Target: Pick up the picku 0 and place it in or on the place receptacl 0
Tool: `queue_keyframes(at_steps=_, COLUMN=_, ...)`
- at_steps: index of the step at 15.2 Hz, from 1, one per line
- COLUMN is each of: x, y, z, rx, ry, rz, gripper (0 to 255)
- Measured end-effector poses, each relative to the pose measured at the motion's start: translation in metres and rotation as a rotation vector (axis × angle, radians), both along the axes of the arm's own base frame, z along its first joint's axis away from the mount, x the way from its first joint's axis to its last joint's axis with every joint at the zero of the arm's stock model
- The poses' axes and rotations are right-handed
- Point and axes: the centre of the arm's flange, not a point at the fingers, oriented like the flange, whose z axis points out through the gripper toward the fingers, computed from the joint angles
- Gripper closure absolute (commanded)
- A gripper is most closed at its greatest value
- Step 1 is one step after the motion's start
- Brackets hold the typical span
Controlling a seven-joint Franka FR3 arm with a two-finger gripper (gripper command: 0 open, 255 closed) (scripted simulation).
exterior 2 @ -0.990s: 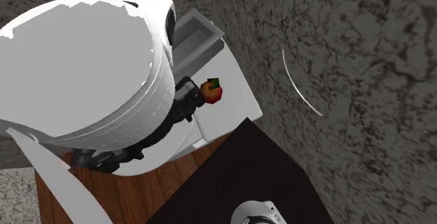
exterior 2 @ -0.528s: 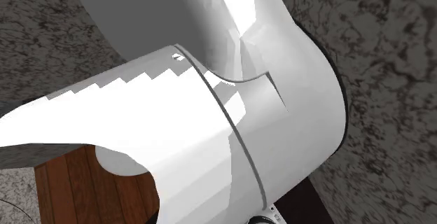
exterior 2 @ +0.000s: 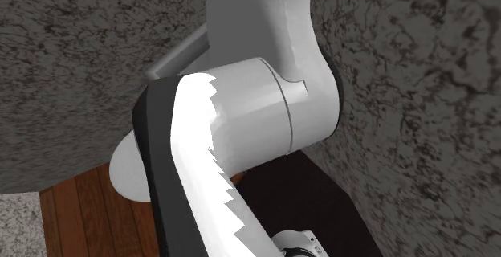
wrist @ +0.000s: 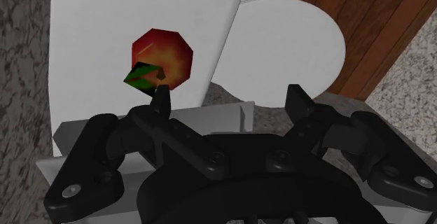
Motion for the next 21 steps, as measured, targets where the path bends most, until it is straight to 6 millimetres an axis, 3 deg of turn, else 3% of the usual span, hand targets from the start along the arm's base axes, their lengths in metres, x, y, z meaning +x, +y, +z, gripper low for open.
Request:
queue_keyframes(at_steps=7, x=0.025, y=-0.061, z=-0.065, rx=-0.007, ry=-0.052, rz=0.015, gripper=0)
queue_keyframes(at_steps=11, x=0.039, y=-0.086, z=-0.098, rx=-0.012, ry=-0.079, rz=0.023, gripper=0)
queue_keyframes(at_steps=18, x=0.048, y=-0.087, z=-0.135, rx=-0.014, ry=-0.085, rz=0.025, gripper=0)
queue_keyframes(at_steps=21, x=0.048, y=-0.087, z=-0.142, rx=-0.014, ry=-0.085, rz=0.024, gripper=0)
